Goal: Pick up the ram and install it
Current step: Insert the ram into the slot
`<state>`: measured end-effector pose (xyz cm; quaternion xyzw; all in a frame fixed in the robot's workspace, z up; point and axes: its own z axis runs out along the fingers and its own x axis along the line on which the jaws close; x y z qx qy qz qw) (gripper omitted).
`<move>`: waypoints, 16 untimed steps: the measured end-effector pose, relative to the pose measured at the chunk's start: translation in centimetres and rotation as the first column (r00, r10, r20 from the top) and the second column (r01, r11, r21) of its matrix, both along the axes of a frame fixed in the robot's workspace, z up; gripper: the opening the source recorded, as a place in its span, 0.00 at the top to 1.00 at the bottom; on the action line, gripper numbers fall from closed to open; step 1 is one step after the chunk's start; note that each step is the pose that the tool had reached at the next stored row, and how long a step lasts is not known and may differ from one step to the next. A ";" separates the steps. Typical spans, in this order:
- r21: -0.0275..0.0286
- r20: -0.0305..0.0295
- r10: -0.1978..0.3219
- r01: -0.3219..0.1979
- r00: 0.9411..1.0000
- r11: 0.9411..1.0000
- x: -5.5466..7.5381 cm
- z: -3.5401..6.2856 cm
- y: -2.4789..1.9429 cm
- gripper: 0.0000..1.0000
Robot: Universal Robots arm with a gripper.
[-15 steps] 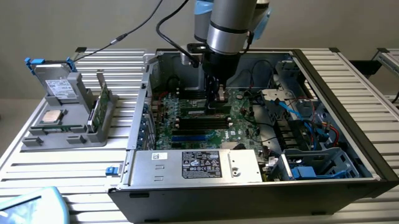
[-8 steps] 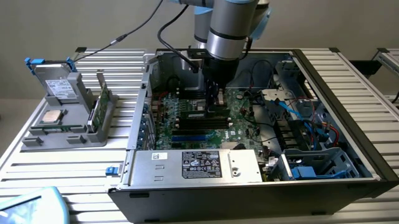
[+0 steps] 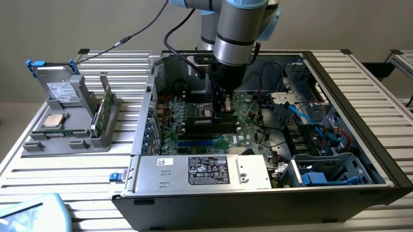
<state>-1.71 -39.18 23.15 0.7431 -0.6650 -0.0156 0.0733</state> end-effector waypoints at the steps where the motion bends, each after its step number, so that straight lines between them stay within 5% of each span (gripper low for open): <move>1: 0.000 0.000 -0.001 0.001 1.000 1.000 0.0 -0.10 0.00 0.86; 9: 0.000 0.000 -0.031 0.031 1.000 1.000 -0.1 -0.40 0.00 0.86; 16: 0.000 0.000 -0.031 0.031 1.000 1.000 -0.1 -0.40 -0.51 0.86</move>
